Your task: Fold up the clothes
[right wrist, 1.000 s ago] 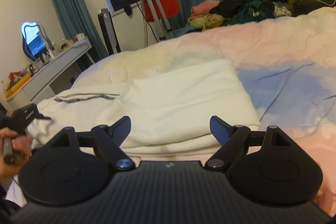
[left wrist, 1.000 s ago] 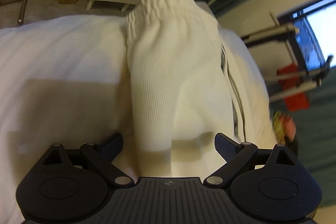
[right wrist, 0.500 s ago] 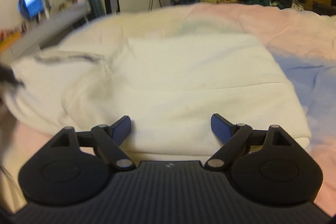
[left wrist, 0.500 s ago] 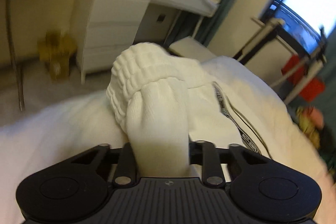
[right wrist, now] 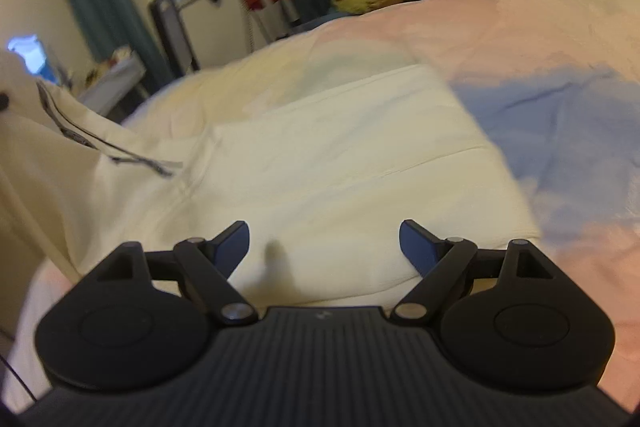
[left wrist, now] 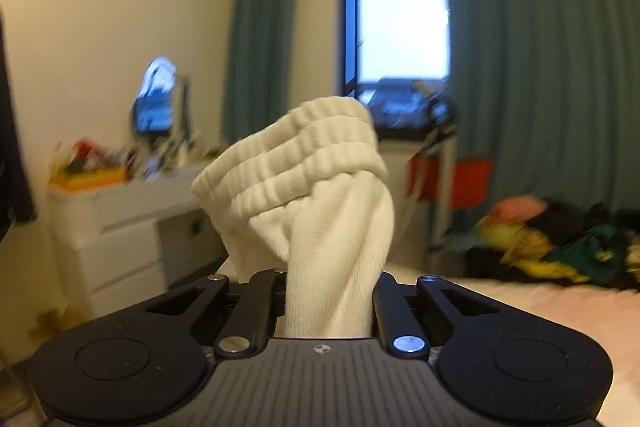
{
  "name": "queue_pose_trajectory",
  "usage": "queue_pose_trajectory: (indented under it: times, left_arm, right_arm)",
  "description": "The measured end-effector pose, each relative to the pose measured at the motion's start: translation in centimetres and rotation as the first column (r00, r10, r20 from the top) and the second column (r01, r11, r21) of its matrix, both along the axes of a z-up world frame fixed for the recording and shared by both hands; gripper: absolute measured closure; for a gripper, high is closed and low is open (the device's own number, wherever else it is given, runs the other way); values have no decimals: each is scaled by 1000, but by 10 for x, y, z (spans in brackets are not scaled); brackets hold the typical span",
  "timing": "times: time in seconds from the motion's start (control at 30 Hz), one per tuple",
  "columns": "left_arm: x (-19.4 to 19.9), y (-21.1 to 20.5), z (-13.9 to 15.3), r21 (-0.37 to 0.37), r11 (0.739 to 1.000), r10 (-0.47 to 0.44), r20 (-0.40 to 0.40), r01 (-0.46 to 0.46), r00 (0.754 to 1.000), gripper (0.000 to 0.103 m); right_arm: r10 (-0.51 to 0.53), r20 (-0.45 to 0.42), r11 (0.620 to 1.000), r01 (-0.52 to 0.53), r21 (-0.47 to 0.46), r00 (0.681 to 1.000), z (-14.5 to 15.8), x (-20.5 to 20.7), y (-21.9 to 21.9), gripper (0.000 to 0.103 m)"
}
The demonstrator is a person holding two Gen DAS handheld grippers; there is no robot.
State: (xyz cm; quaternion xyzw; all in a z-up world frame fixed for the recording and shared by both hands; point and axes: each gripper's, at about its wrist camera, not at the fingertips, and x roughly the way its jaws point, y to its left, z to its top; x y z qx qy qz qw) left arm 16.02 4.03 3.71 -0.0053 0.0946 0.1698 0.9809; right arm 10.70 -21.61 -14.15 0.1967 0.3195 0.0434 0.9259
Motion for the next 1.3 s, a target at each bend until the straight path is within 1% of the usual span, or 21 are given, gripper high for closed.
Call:
queue_pose_trajectory:
  times: [0.1, 0.13, 0.2, 0.27, 0.33, 0.4, 0.47, 0.53, 0.63, 0.7, 0.73, 0.77, 0.83, 0.9, 0.93, 1.0, 1.03, 1.13, 1.2, 1.27, 1.3]
  left_arm:
    - [1, -69, 14, 44, 997, -67, 62, 64, 996, 94]
    - [0, -94, 9, 64, 995, -84, 77, 79, 993, 94]
    - [-7, -146, -10, 99, 987, -134, 108, 123, 985, 94]
    - [-12, -190, -43, 115, 977, -190, 99, 179, 977, 94]
    - [-7, -233, -86, 148, 956, -256, 1, 253, 967, 93]
    - [0, -270, -132, 172, 923, -325, -131, 344, 937, 93]
    - [2, -280, -160, 199, 906, -333, -210, 373, 919, 93]
    - [3, -290, -187, 224, 888, -334, -285, 402, 898, 90]
    - [6, -279, -177, 162, 876, -391, -311, 454, 866, 83]
    - [9, -272, -168, 124, 860, -427, -356, 495, 831, 70]
    - [6, -265, -165, 117, 851, -438, -378, 512, 815, 56]
    - [4, -255, -162, 114, 839, -453, -394, 532, 800, 35]
    - [4, -220, -156, 109, 817, -483, -406, 566, 776, 17]
    - [-11, -188, -153, 86, 783, -531, -425, 617, 733, 16]
    - [-15, -174, -149, 84, 774, -538, -435, 628, 722, 16]
    - [-25, -147, -145, 77, 769, -552, -421, 635, 720, 16]
    - [-30, -132, -142, 68, 769, -561, -407, 636, 721, 16]
    - [-40, -92, -136, 5, 798, -562, -353, 602, 748, 16]
    - [-41, -73, -127, -82, 834, -541, -319, 546, 778, 16]
    - [-31, -61, -116, -165, 845, -535, -284, 509, 796, 16]
    - [-25, -55, -111, -195, 848, -529, -275, 493, 803, 16]
  right_arm:
    - [-72, 10, 994, 71, 78, 997, 7, -7, -25, 19]
    - [-97, 12, 990, 95, 105, 995, 9, -9, -34, 19]
    - [-177, 10, 970, 173, 173, 984, 11, -15, -61, 19]
    - [-301, -13, 919, 294, 264, 953, 9, -22, -97, 17]
    - [-379, -39, 858, 367, 360, 925, 3, -28, -128, 17]
    - [-398, -64, 803, 382, 457, 915, -8, -32, -151, 17]
    - [-382, -82, 744, 359, 564, 921, -21, -33, -162, 17]
    - [-341, -77, 706, 309, 637, 937, -28, -28, -162, 17]
    - [-272, -54, 708, 238, 664, 961, -27, -17, -157, 17]
    - [-230, -33, 706, 190, 682, 973, -24, -7, -153, 17]
    - [-204, -21, 702, 161, 694, 979, -23, -2, -151, 17]
    - [-173, -16, 697, 134, 705, 985, -24, 2, -149, 17]
    - [-132, -33, 684, 115, 720, 991, -28, 10, -145, 17]
    - [-120, -54, 663, 120, 739, 991, -34, 13, -142, 17]
    - [-118, -63, 654, 125, 746, 991, -36, 15, -141, 18]
    - [-116, -86, 663, 142, 736, 990, -40, 19, -135, 19]
    - [-118, -95, 671, 150, 726, 988, -41, 21, -131, 25]
    - [-87, -90, 678, 125, 724, 992, -45, 37, -118, 25]
    - [-84, -75, 722, 112, 683, 994, -40, 46, -108, 24]
    - [-83, -69, 761, 108, 639, 994, -36, 54, -101, 24]
    - [-94, -71, 776, 118, 620, 993, -34, 56, -101, 28]
